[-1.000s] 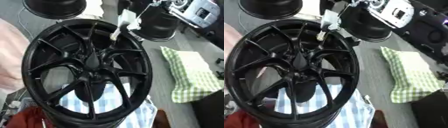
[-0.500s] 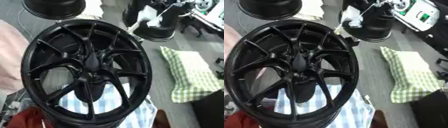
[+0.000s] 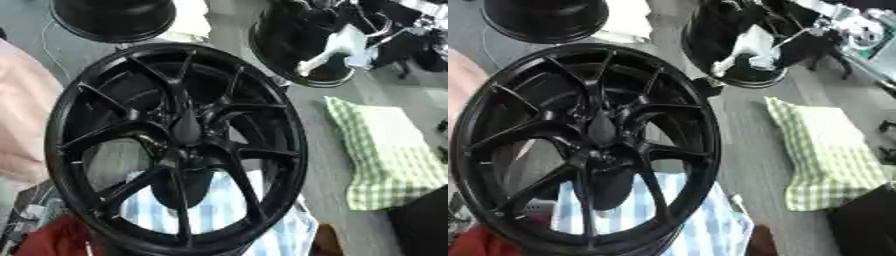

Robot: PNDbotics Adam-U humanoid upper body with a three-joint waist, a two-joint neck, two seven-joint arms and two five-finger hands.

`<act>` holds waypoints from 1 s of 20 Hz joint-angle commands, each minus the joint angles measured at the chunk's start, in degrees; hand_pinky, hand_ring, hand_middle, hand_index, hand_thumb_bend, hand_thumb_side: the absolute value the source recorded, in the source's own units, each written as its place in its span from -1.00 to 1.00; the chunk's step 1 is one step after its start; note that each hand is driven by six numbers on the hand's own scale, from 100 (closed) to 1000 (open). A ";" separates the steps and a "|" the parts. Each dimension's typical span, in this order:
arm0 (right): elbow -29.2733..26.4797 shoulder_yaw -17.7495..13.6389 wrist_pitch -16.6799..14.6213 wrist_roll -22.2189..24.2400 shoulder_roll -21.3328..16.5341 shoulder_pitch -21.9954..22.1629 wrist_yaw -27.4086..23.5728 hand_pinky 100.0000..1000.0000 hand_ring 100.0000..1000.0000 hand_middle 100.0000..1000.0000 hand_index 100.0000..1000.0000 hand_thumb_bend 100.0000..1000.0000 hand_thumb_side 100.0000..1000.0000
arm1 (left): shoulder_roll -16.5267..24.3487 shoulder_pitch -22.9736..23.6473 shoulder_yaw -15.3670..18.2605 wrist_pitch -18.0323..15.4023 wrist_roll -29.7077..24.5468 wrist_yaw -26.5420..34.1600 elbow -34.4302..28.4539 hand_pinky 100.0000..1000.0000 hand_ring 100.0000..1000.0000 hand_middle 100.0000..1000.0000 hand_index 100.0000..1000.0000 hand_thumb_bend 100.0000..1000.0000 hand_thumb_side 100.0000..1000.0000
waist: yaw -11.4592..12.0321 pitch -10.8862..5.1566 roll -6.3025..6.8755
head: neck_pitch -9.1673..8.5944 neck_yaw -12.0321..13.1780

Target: Pull the pin out of the wheel hub.

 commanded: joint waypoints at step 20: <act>15.28 -34.29 -3.43 -2.13 8.95 23.75 -1.91 0.87 0.92 0.65 0.73 -0.20 -0.53 | -1.77 1.30 2.42 -2.60 2.49 -2.80 -1.08 0.42 0.37 0.47 0.52 -0.92 0.60 | 0.11 4.54 8.00 | -5.90 7.93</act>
